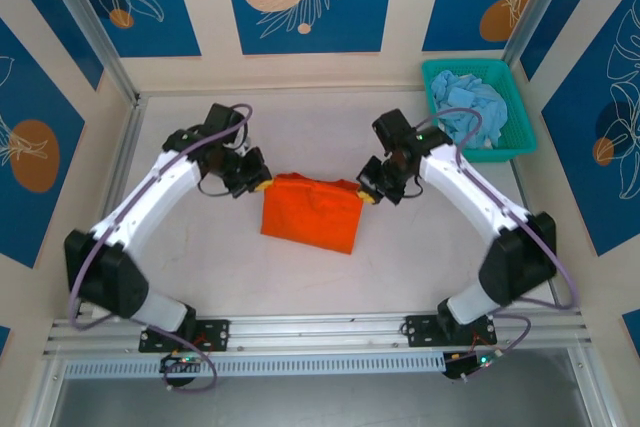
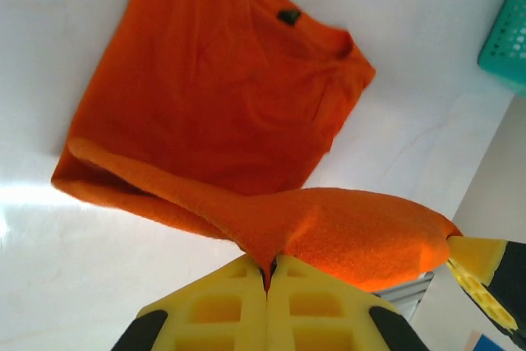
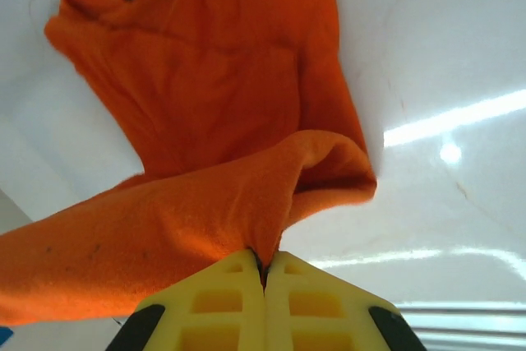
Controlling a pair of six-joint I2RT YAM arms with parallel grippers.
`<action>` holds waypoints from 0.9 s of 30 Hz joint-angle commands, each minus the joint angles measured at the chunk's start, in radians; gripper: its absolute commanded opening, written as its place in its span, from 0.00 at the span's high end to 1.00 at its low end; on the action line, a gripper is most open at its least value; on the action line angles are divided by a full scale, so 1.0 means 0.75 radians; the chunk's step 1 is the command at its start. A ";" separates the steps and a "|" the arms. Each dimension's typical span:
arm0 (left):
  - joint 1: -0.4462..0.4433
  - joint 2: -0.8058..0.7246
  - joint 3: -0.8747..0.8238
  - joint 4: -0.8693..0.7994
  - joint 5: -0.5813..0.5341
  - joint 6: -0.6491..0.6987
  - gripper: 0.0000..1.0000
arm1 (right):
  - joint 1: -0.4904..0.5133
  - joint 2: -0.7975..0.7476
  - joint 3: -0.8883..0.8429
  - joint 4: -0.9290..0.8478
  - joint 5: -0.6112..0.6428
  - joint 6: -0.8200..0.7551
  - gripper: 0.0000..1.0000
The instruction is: Fold and stack the t-shirts
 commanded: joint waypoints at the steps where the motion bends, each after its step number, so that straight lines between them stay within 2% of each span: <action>1: 0.067 0.214 0.139 0.059 0.059 0.062 0.91 | -0.093 0.193 0.116 -0.007 -0.096 -0.122 1.00; 3: 0.095 0.403 0.303 0.041 0.053 0.063 0.79 | -0.152 0.363 0.206 -0.016 -0.128 -0.144 0.98; 4: 0.105 0.507 0.403 0.037 0.057 0.066 0.66 | -0.182 0.455 0.263 -0.032 -0.148 -0.152 0.94; 8: 0.134 0.916 0.970 -0.178 0.020 0.139 0.40 | -0.271 0.705 0.500 -0.128 -0.154 -0.150 0.63; 10: 0.135 1.003 1.174 -0.295 -0.028 0.161 0.33 | -0.296 0.698 0.553 -0.142 -0.116 -0.123 0.45; 11: 0.134 0.993 1.199 -0.312 -0.065 0.167 0.31 | -0.298 0.678 0.568 -0.114 -0.131 -0.131 0.37; 13: 0.130 0.905 1.119 -0.271 -0.128 0.164 0.31 | -0.300 0.650 0.596 -0.100 -0.146 -0.167 0.33; 17: 0.096 0.656 0.769 -0.098 -0.160 0.136 0.33 | -0.279 0.546 0.512 -0.071 -0.107 -0.230 0.34; 20: 0.043 0.550 0.531 -0.011 -0.097 0.176 0.34 | -0.226 0.418 0.286 0.089 -0.174 -0.232 0.44; 23: -0.014 0.502 0.343 0.044 -0.011 0.266 0.35 | -0.150 0.304 0.040 0.289 -0.273 -0.194 0.46; 27: -0.103 0.447 0.100 0.207 0.141 0.273 0.39 | 0.002 0.215 -0.237 0.491 -0.295 -0.086 0.53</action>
